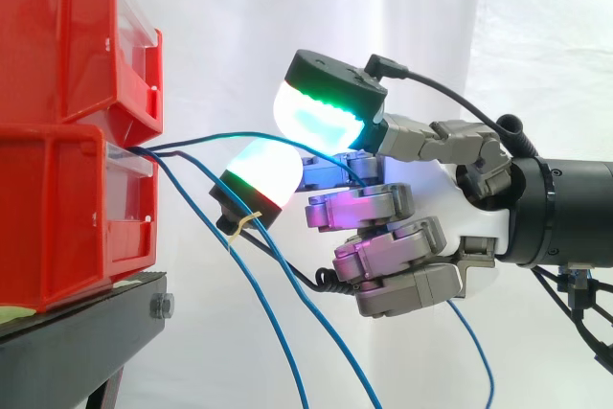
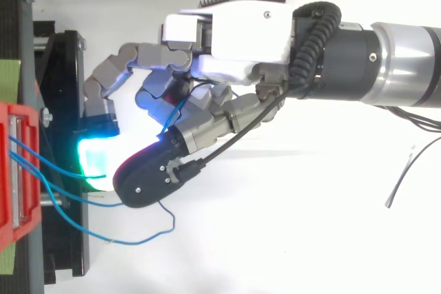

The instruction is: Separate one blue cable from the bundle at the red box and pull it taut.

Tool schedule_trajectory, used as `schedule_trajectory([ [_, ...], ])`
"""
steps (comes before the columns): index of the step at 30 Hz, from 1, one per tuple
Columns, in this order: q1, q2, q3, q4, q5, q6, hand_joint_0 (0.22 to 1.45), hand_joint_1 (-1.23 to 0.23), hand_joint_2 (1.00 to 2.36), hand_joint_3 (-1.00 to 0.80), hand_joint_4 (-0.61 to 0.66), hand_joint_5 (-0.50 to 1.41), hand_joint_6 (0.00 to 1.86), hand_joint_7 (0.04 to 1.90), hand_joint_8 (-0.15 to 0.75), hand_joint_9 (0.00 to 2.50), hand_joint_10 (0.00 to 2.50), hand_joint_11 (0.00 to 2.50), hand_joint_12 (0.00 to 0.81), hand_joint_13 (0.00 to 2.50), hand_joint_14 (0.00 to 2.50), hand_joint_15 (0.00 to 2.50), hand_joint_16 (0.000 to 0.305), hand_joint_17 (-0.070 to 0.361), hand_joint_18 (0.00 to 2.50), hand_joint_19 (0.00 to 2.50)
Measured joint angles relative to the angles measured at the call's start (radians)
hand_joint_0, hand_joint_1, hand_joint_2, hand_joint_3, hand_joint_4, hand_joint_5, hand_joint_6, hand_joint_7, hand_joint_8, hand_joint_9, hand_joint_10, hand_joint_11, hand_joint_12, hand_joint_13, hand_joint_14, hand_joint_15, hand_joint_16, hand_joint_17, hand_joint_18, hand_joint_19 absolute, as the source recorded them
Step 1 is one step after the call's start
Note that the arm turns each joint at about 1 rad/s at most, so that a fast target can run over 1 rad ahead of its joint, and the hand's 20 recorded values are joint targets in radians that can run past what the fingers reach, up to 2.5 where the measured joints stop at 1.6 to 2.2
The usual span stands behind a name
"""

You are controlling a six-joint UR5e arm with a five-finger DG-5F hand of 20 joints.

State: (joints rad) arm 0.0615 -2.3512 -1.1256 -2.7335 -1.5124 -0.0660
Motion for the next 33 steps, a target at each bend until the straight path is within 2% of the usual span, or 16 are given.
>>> schedule_trajectory([
  [8, 0.0, 0.0, 0.0, 0.0, 0.0, 0.0, 0.54, -0.62, 1.0, -0.5, 0.04, -0.14, 0.87, 0.99, 0.246, 0.93, 2.5, 2.11, 0.411, 1.16, 2.5, 1.37, 0.047, 0.105, 1.73, 1.83],
  [14, 0.0, 0.0, 0.0, 0.003, 0.0, 0.0, 0.58, -0.76, 1.0, -0.5, 0.04, -0.13, 0.87, 1.02, 0.224, 0.93, 2.5, 2.17, 0.393, 1.16, 2.5, 1.4, 0.044, 0.098, 1.71, 1.88],
  [20, 0.0, 0.0, 0.0, 0.0, 0.0, 0.0, 0.6, -0.83, 1.02, -0.16, -0.01, -0.12, 0.89, 1.04, 0.133, 0.93, 2.5, 2.31, 0.388, 1.19, 2.5, 1.42, 0.042, 0.095, 1.71, 1.88],
  [22, 0.0, 0.0, 0.0, 0.0, 0.0, 0.0, 0.59, -0.84, 1.03, -0.09, -0.03, -0.11, 0.9, 1.04, 0.118, 0.93, 2.5, 2.21, 0.394, 1.19, 2.5, 1.44, 0.044, 0.098, 1.72, 1.88],
  [25, 0.0, 0.0, 0.0, 0.0, 0.0, 0.0, 0.59, -0.85, 1.02, -0.06, -0.05, -0.1, 0.9, 1.03, 0.116, 0.95, 2.5, 2.14, 0.415, 1.22, 2.5, 1.41, 0.05, 0.114, 1.77, 1.82],
  [33, 0.0, 0.0, 0.0, 0.0, 0.0, 0.0, 0.59, -0.86, 1.02, -0.05, -0.05, -0.1, 0.9, 1.05, 0.12, 0.9, 2.5, 2.17, 0.418, 1.2, 2.5, 1.42, 0.052, 0.116, 1.74, 1.81],
])
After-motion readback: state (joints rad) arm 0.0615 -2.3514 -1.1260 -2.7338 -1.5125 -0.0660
